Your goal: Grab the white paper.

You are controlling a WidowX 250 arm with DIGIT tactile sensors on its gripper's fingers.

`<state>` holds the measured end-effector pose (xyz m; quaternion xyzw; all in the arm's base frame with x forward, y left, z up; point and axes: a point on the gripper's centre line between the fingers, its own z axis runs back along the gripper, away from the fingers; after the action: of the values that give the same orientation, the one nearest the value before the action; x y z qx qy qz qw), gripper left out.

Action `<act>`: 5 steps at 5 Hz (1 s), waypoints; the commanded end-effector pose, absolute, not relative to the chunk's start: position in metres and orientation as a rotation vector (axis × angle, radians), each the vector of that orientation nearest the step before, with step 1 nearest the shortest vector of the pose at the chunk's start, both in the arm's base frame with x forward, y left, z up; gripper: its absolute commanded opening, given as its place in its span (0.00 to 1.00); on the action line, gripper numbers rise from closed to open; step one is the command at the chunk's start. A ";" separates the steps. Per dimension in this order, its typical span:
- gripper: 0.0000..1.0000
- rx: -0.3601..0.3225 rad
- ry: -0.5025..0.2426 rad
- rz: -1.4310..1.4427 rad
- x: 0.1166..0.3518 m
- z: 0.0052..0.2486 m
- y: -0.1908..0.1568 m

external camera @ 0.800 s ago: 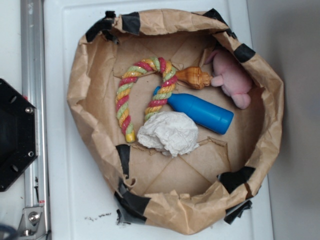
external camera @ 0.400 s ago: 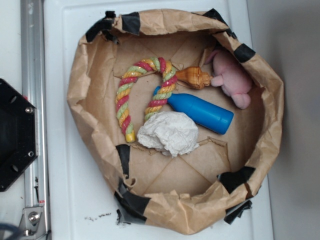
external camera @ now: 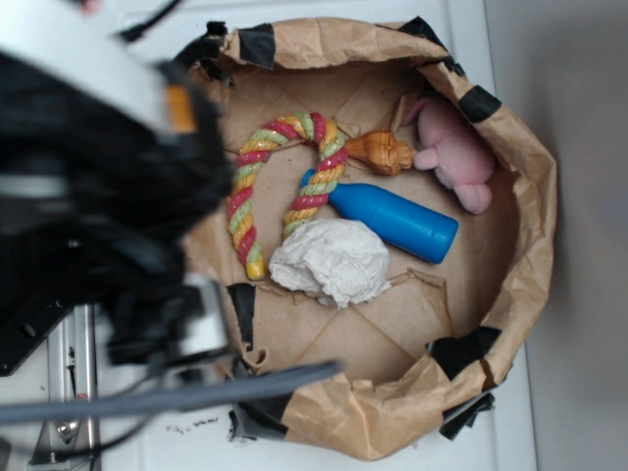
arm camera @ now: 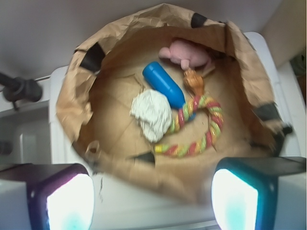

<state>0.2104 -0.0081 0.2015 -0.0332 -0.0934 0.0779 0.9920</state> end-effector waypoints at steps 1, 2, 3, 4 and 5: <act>1.00 0.025 -0.090 0.149 0.258 0.122 -0.003; 1.00 -0.032 0.021 0.078 0.254 0.088 -0.012; 1.00 -0.028 0.050 0.003 0.243 0.060 -0.027; 1.00 0.111 0.013 -0.121 0.252 0.042 -0.028; 0.07 0.104 -0.007 -0.066 0.268 0.046 -0.025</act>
<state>0.2625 -0.0284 0.0394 0.0541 0.0216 -0.0328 0.9978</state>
